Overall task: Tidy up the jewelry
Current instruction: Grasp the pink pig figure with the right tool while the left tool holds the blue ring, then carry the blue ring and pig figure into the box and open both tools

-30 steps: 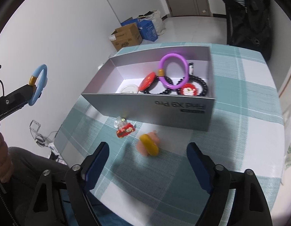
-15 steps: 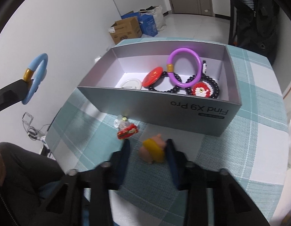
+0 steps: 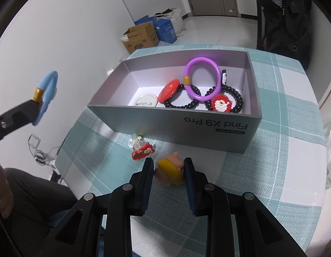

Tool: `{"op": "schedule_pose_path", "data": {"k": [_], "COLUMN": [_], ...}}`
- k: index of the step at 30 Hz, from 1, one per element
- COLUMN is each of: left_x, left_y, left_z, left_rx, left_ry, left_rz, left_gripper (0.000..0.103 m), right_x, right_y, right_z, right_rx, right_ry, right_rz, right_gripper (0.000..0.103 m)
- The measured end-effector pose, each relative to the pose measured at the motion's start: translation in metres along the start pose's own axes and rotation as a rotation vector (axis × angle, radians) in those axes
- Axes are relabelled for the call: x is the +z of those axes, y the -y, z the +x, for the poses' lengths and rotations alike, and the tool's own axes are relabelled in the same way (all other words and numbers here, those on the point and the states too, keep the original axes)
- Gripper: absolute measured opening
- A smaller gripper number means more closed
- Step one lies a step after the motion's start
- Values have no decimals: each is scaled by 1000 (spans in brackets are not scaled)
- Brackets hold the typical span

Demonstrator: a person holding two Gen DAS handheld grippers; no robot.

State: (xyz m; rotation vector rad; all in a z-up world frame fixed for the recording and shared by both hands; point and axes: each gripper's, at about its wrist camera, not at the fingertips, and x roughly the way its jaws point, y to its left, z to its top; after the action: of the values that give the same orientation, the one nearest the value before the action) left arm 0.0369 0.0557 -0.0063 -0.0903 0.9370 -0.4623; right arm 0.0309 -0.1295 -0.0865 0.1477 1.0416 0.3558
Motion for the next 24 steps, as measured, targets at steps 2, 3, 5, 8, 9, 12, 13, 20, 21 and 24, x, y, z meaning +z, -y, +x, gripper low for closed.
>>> {"op": "schedule_pose_path", "data": {"k": [2,3,5,8,9,12,13,20,21,24], "left_x": [1,1,3,6,8,12,13,24,26,32], "left_y": [0,0,0,1,2,9,11,17,17,16], "left_z": [1,2,4,8,9,16,18,38,42,50], "left_rx": [3,5,7,5,4,10,11,0,0,-8], "left_ry": [1,3,5,1,1,2,3,-13,-17,-32], "left_rz": [0,-1,-7,-21,-22,-13,-11,-29,-35,-54], "left_gripper": [46,46,46,46,46,46,46,46,46,46], "right_x": [1,3,5,9,10,17,21,43,47,56], "right_y": [1,1,-1,-6,-6,-4,-2,9,10,15], "right_z": [-7,-10,-19,-36,-43,-60,-64,-65,-64,-62], "right_rx": [9,17,44,75,90,124,136,170,174,181], "right_ry": [14,22,43,89,109,172,187,227,229,233], "right_rz": [9,14,18,10,13,34,45,101,110,125], "right_gripper": [27,27,27,27,27,27,27,27,27,27]}}
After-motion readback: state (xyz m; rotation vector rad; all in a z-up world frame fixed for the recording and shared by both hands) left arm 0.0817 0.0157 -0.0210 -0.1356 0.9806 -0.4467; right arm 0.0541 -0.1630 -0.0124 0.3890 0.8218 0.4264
